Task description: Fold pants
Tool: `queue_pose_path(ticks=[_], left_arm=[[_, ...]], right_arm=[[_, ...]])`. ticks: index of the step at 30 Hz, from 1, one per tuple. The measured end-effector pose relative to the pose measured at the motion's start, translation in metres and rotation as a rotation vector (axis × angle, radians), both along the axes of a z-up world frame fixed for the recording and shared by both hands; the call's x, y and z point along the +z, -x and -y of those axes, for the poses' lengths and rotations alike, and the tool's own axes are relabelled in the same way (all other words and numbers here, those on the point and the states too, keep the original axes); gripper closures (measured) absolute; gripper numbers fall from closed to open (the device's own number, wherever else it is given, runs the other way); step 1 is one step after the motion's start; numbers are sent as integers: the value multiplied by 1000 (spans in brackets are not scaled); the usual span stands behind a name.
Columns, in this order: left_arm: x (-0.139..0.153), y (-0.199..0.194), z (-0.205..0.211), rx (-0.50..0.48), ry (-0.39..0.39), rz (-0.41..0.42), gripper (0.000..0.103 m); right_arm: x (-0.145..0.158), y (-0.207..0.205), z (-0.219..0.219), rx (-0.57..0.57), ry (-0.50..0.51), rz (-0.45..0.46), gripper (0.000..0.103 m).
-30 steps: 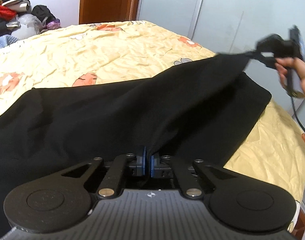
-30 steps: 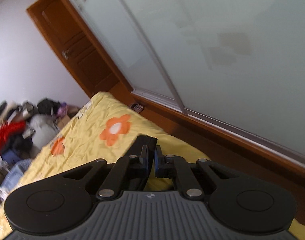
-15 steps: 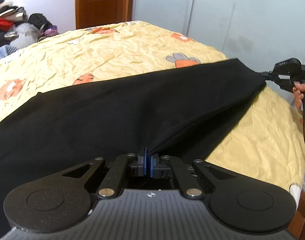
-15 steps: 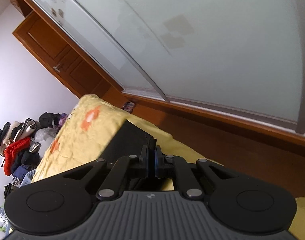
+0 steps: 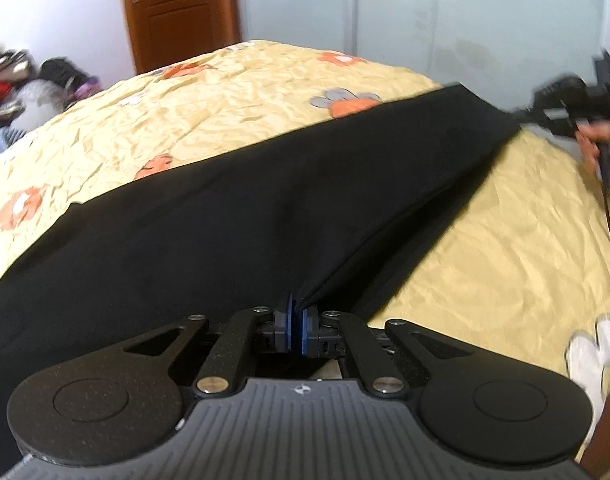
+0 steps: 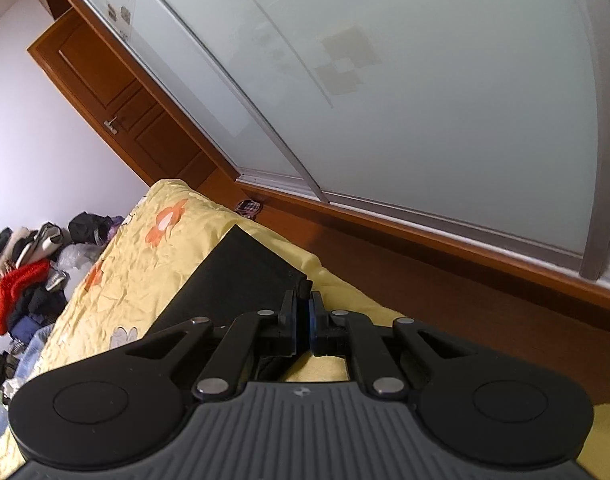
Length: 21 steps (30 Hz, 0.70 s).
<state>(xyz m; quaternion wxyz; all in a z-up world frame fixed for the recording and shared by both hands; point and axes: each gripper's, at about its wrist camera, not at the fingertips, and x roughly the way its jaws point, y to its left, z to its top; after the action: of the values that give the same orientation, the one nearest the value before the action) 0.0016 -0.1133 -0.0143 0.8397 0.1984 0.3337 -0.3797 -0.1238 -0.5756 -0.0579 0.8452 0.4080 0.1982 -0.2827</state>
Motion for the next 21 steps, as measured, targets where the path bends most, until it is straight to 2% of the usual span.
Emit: queue_pose_path(ticks=[3,4,5,6,7,8,9,11,13,14,16,18,21], left_arm=[[6,7,-7,-54,3,-26,80],[9,8,-11,-68,13,-47,77],[13,7,-15,-79,27,-82,68],[18,5,-20,-88,53,-122,62],[24,4,-25,-93,96,-148,59],[31,0,-29,-89,142,-162,52],[37,-3,-30,-70,170,-163,45],[46,-13,-26,3,198,-127,36],[46,-23,-15,91,182,-67,34],[42,-28,-9,121,156,-50,34],[24,-40,5,157,72,-81,34],[9,-45,11,205,-13,-139,43],[21,-47,6,213,26,-78,39]], right_arm=[[0,2,2,9,-3,-6,96],[2,4,2,0,-2,-6,91],[4,9,1,-28,0,-8,88],[8,15,-1,-81,20,-9,88],[14,22,-7,-131,73,-8,88],[22,24,-17,-157,141,-18,86],[30,21,-29,-130,210,-24,85],[41,-3,-56,75,293,-44,83],[42,-35,-85,315,329,-87,82],[41,-47,-97,391,342,-106,82],[33,-65,-112,488,377,-180,79],[22,-73,-117,500,437,-291,79],[28,-63,-123,436,475,-265,75]])
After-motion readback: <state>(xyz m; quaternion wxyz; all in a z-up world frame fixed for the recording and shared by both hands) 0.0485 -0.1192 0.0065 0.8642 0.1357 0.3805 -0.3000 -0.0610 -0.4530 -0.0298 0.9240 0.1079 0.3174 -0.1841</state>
